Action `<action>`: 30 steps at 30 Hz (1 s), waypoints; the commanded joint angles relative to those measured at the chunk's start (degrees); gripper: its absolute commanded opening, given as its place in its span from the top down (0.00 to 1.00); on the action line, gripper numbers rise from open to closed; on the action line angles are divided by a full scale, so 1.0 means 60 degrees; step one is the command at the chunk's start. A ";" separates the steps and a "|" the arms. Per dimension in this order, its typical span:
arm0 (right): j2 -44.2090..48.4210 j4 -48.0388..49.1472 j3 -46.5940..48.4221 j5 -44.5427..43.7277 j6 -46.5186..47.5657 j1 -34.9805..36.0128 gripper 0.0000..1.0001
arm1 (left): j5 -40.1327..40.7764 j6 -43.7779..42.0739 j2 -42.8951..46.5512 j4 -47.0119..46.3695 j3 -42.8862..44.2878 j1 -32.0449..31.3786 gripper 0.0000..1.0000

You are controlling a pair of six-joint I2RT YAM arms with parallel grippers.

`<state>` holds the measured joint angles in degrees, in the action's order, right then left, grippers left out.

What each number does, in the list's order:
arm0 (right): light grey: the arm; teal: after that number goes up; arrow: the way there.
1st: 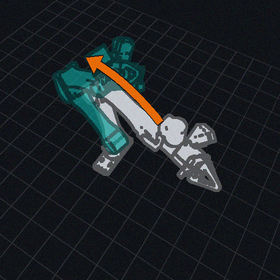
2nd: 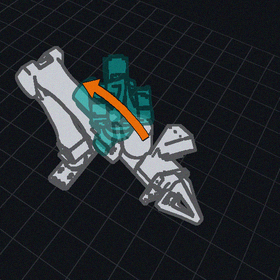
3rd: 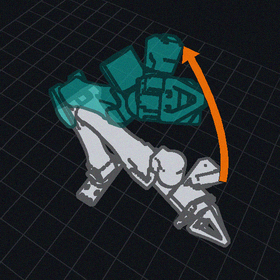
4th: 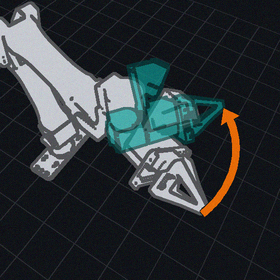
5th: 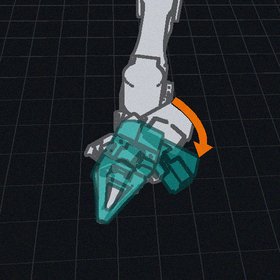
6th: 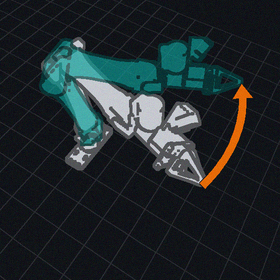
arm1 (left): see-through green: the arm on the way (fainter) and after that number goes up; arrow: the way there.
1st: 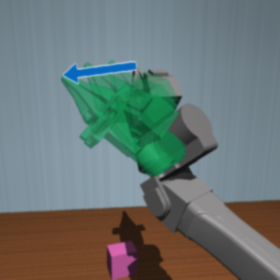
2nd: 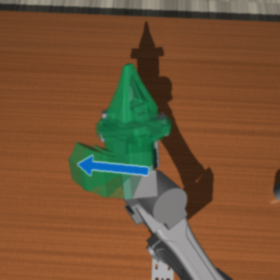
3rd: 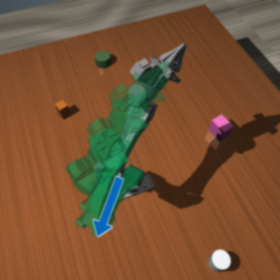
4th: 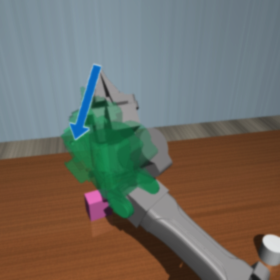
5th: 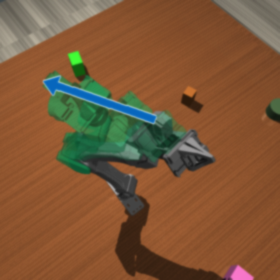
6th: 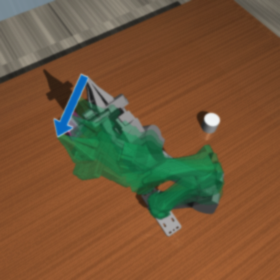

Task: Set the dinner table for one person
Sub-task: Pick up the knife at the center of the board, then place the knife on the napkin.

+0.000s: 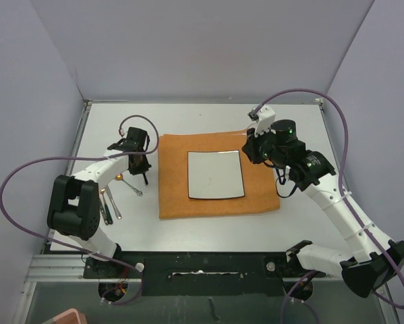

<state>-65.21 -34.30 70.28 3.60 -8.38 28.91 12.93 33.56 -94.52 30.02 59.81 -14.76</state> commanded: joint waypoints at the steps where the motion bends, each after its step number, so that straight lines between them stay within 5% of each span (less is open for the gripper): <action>1: 0.0178 0.0595 -0.0041 -0.0087 -0.0130 -0.0057 0.94 | 0.0366 -0.0362 0.1426 0.0057 0.1020 -0.0113 1.00; 14: 0.0195 0.0744 0.0456 -0.0479 -0.0105 -0.0129 0.96 | 0.0843 -0.0617 0.1882 0.0643 0.2198 -0.1707 1.00; 30: 0.0569 0.0340 0.1272 -0.0966 -0.0250 -0.0150 0.96 | 0.1192 -0.0239 -0.0376 0.0513 0.3858 -0.3847 1.00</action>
<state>-63.26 -33.23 74.35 -0.49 -9.80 28.47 18.09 31.07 -93.03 35.14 77.84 -36.10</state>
